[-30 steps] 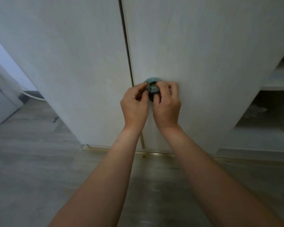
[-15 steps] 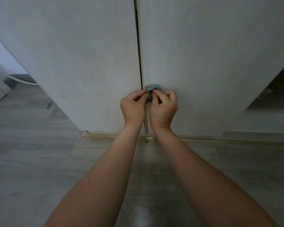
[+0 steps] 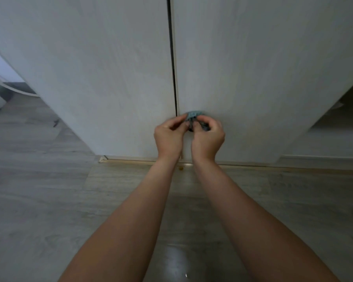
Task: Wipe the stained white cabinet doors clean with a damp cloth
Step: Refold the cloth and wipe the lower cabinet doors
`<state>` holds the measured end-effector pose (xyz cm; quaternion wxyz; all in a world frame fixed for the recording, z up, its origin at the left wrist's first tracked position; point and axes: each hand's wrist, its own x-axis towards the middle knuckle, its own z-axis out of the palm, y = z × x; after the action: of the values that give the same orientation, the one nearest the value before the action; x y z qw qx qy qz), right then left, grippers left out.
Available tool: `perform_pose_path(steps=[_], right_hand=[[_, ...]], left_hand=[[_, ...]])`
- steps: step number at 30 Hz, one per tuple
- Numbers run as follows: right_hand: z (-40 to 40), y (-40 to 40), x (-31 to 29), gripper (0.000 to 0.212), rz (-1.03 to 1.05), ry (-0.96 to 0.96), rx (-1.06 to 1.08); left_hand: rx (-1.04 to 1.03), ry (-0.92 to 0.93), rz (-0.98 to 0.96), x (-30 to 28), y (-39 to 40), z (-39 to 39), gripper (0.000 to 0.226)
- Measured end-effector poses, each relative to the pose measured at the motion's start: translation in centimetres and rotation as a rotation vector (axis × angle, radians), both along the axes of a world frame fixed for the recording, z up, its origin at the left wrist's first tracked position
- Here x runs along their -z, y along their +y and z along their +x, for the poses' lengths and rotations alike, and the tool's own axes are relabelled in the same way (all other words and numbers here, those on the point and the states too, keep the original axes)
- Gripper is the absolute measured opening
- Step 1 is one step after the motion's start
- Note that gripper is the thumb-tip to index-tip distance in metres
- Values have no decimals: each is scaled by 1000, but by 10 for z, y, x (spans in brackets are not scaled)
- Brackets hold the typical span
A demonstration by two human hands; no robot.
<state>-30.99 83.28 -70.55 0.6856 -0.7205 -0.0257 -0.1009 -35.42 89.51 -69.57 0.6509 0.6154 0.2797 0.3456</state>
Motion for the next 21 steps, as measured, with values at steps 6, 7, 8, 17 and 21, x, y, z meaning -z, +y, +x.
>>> perform_pose_path(steps=[6, 7, 8, 17, 21], right_hand=[[-1, -8, 64, 27, -16, 526, 61], [2, -10, 76, 28, -4, 624, 53], [5, -13, 85, 28, 21, 686, 37], [7, -31, -19, 21, 20, -127, 90], [16, -37, 12, 8, -173, -355, 126]], left_hand=[[136, 416, 130, 68, -11, 0, 34], [204, 492, 164, 77, -13, -2, 39], [250, 536, 162, 86, -14, -3, 42], [8, -39, 240, -1, -30, 14, 25], [-56, 51, 442, 16, -37, 19, 17]])
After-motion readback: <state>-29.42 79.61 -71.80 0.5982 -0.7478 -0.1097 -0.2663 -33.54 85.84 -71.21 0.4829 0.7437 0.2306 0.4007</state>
